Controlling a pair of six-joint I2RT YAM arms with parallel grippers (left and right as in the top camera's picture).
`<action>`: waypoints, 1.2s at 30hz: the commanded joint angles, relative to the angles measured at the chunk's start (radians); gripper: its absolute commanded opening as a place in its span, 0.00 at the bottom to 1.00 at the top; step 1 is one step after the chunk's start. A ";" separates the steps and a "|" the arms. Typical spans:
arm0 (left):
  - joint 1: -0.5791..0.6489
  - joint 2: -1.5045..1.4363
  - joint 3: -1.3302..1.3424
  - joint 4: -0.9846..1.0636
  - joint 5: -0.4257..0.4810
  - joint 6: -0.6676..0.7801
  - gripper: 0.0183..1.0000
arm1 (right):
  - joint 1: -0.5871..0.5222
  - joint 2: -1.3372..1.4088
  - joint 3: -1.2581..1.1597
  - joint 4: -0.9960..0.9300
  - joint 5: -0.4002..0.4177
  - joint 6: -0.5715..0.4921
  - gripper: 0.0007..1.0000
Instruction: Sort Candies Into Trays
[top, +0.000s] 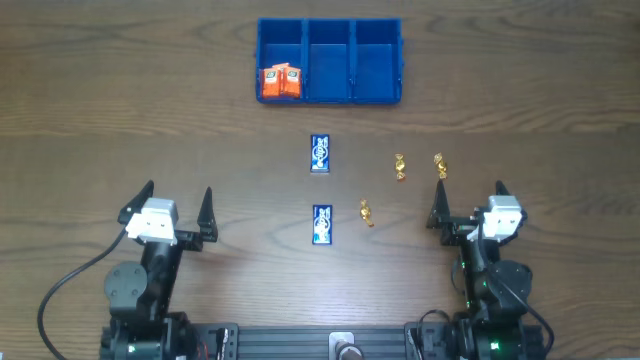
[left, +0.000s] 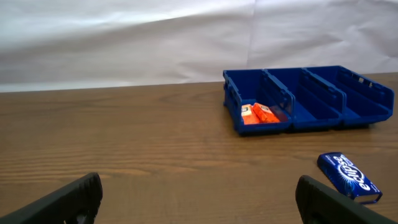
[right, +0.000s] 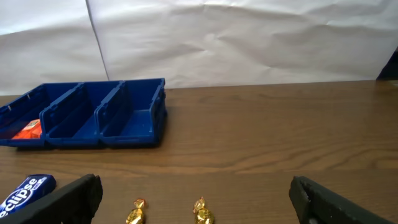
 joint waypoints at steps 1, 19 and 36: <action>0.003 -0.001 -0.018 -0.036 0.014 -0.009 1.00 | -0.007 -0.006 -0.001 -0.006 0.005 -0.013 1.00; 0.003 -0.001 -0.018 -0.036 0.014 -0.009 1.00 | -0.007 -0.006 -0.001 0.072 0.000 -0.011 1.00; 0.003 -0.001 -0.018 -0.036 0.014 -0.009 1.00 | 0.005 0.663 0.755 -0.255 -0.738 0.098 1.00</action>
